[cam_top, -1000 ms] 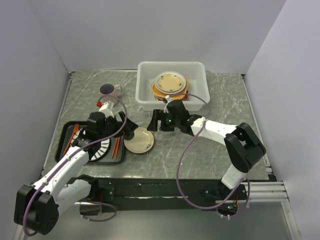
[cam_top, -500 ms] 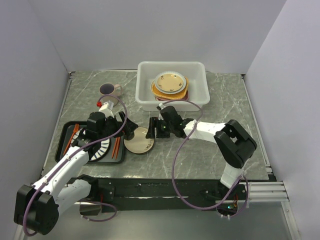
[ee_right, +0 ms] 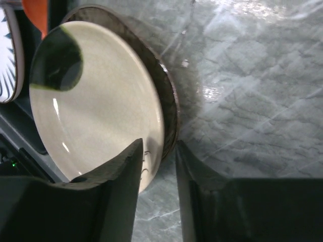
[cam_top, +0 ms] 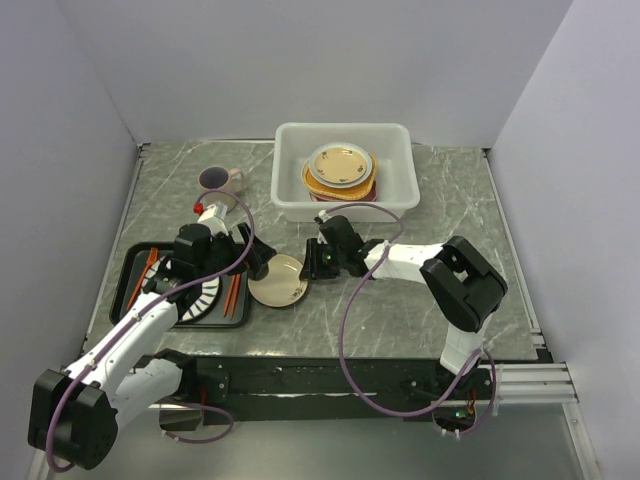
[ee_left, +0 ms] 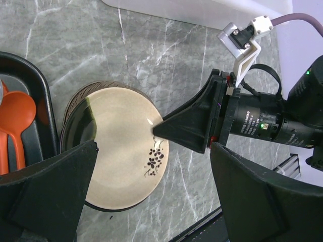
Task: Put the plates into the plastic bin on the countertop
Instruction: Pick up the plate at the center of the board.
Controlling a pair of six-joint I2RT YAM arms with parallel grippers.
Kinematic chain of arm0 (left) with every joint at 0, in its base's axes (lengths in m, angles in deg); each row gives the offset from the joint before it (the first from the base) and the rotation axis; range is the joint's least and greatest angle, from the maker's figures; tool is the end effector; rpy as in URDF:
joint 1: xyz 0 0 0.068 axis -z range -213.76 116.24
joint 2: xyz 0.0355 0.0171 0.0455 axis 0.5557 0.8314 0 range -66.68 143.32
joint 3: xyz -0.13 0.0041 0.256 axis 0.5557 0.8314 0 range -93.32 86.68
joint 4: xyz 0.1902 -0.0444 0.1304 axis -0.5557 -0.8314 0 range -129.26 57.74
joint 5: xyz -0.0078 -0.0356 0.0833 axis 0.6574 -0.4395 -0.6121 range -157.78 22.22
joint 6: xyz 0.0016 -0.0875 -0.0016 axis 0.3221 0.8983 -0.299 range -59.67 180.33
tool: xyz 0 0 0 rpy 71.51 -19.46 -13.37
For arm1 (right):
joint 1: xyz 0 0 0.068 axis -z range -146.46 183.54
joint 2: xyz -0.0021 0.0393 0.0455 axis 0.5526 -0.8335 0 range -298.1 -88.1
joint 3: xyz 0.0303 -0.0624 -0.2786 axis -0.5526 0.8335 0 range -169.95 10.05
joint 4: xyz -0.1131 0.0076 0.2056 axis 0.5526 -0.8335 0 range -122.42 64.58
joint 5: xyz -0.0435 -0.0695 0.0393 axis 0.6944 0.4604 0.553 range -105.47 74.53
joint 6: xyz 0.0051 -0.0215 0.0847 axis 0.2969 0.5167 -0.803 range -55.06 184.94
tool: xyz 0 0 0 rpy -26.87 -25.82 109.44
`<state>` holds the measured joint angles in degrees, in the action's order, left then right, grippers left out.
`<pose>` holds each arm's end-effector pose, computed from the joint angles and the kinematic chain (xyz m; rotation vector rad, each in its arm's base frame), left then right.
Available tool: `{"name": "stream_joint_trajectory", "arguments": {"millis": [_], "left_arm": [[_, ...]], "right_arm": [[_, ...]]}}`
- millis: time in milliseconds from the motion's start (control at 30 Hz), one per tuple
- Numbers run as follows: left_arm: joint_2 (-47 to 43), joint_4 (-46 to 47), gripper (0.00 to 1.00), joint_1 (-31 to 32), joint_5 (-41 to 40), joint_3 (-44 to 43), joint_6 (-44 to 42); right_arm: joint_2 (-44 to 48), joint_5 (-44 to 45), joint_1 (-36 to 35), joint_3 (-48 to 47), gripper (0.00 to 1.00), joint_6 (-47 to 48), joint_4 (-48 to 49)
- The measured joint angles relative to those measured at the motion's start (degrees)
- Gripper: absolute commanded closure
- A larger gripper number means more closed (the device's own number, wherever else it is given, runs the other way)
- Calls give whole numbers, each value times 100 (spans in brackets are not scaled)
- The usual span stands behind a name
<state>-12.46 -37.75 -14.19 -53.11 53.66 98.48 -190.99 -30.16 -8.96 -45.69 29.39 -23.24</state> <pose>0.1947 -0.0901 0.2504 -0.1772 2.1318 -0.8750 0.2659 0.2704 0.1621 -0.2888 2.5200 0.9150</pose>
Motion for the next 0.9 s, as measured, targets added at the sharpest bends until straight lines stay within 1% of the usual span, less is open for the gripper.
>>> {"name": "stream_joint_trajectory", "arguments": {"millis": [133,267,700,900], "left_arm": [[0,0,1,0,0,0,0],[-11,2,1,0,0,2,0],[-48,4,1,0,-2,59,0],[-33,4,1,0,-4,66,0]], "right_arm": [[-39,20,15,2,90,-22,26],[-39,-81,15,44,96,-61,166],[20,-85,15,111,99,-50,201],[247,20,9,111,99,7,81]]}}
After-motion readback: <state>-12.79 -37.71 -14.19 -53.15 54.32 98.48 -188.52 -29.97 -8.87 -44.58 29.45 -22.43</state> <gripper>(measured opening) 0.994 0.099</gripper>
